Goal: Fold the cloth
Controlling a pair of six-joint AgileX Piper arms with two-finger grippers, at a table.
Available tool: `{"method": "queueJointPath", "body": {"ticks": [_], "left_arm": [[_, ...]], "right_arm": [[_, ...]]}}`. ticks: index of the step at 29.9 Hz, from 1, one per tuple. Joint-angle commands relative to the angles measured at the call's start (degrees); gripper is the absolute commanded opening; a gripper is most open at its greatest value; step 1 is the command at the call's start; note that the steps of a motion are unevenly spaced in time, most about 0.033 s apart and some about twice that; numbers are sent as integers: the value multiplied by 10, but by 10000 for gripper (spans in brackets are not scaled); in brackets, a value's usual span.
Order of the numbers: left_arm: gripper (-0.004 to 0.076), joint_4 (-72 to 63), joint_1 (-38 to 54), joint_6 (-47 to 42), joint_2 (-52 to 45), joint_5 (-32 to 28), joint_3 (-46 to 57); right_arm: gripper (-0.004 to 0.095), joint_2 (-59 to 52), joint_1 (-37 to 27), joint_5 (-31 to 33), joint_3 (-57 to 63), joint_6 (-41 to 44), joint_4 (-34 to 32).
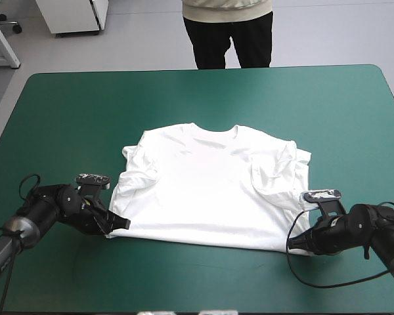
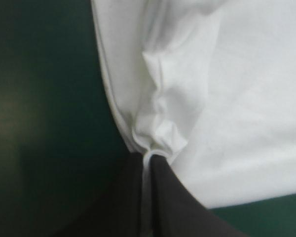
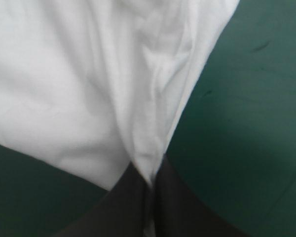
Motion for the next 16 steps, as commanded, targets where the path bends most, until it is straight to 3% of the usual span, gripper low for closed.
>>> {"method": "queueJointPath", "body": {"ticks": [1,10,16], "left_arm": [[-9,-8,-1,-1,-55,37,-9],[-9,108,-1,-60,-131,96,-77],[-9,137,0,-76,-97,65,-162]], "right_arm": [[-13,-56,-2,35,-10,12,1],[-13,-118,-2,93,-75,52,-35],[-18,-85,-2,84,-176,63,-88]]}}
